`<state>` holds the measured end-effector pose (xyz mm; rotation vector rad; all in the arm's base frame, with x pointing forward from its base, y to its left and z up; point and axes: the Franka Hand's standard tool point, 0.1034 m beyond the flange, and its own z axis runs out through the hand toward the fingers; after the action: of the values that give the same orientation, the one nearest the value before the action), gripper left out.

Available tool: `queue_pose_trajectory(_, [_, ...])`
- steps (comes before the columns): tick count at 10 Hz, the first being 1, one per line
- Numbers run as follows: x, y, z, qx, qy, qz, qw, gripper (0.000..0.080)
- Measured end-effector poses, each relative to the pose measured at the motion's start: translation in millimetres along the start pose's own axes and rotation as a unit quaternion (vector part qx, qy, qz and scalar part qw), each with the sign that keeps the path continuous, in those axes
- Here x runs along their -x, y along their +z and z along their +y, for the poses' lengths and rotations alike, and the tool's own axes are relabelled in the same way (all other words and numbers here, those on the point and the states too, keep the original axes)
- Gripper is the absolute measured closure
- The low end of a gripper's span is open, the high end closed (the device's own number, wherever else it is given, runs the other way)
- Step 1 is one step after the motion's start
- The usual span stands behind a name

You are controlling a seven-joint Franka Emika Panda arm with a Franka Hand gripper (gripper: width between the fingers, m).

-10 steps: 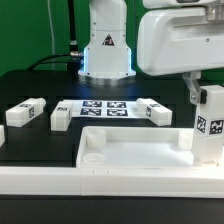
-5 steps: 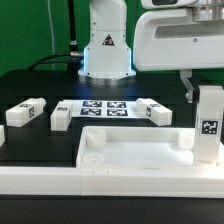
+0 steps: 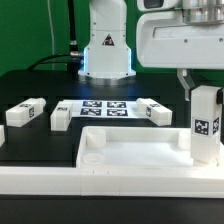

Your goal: Assemble desk

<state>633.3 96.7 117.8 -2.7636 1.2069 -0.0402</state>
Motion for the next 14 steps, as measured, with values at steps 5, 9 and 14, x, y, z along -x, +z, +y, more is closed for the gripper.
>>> queue_pose_trajectory(5, [0.0,0.0,1.1,0.004,-0.037,-0.002,0.999,0.0277])
queue_pose_trajectory(9, [3.3,0.9,-1.1,0.004,-0.241,-0.002,0.971,0.0157])
queue_pose_trajectory(14, [7.8,3.9,-2.8,0.019,-0.451,0.001,0.893,0.015])
